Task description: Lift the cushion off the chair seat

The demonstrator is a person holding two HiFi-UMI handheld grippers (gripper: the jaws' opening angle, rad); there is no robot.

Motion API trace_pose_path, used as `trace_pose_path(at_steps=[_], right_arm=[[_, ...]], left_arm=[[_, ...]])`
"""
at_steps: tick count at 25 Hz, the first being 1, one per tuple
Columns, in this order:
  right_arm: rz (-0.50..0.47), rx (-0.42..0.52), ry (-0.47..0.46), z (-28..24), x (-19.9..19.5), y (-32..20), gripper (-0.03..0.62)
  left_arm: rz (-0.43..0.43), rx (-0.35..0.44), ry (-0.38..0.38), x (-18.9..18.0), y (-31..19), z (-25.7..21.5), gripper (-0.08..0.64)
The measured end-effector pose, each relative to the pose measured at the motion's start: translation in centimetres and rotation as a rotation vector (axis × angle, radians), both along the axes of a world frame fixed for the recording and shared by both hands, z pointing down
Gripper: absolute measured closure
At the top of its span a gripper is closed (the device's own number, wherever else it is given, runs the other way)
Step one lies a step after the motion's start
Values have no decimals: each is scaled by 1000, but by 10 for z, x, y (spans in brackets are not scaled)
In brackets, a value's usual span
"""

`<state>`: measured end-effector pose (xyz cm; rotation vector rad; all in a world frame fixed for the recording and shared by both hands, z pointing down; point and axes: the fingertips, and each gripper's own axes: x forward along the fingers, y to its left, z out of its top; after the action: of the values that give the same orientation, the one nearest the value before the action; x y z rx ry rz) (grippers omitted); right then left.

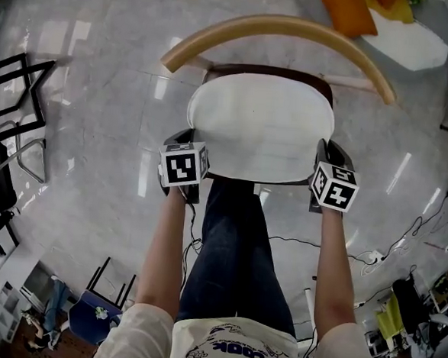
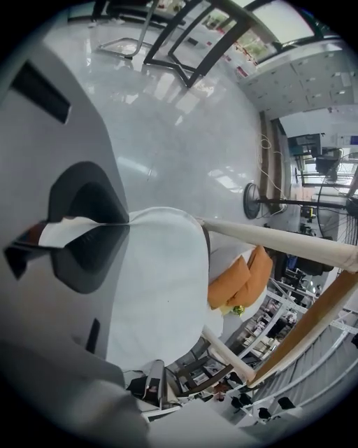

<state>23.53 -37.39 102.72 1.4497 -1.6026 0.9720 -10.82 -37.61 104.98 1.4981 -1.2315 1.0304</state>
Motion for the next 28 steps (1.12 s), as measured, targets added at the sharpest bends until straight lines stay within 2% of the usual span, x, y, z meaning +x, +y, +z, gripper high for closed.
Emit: trace_pose_path(at_steps=[4, 8, 21, 28], right_arm=[[-6, 16, -1, -30, -5, 10, 529], [3, 75, -4, -78, -3, 15, 529], [-14, 292, 10, -281, 0, 43, 531], [2, 466, 11, -405, -13, 62, 530]], left_arm=[[-12, 24, -4, -2, 6, -31, 535], [-23, 77, 3, -2, 12, -77, 536], [-85, 316, 14, 0, 44, -274, 535], [-110, 498, 23, -14, 58, -397, 535]])
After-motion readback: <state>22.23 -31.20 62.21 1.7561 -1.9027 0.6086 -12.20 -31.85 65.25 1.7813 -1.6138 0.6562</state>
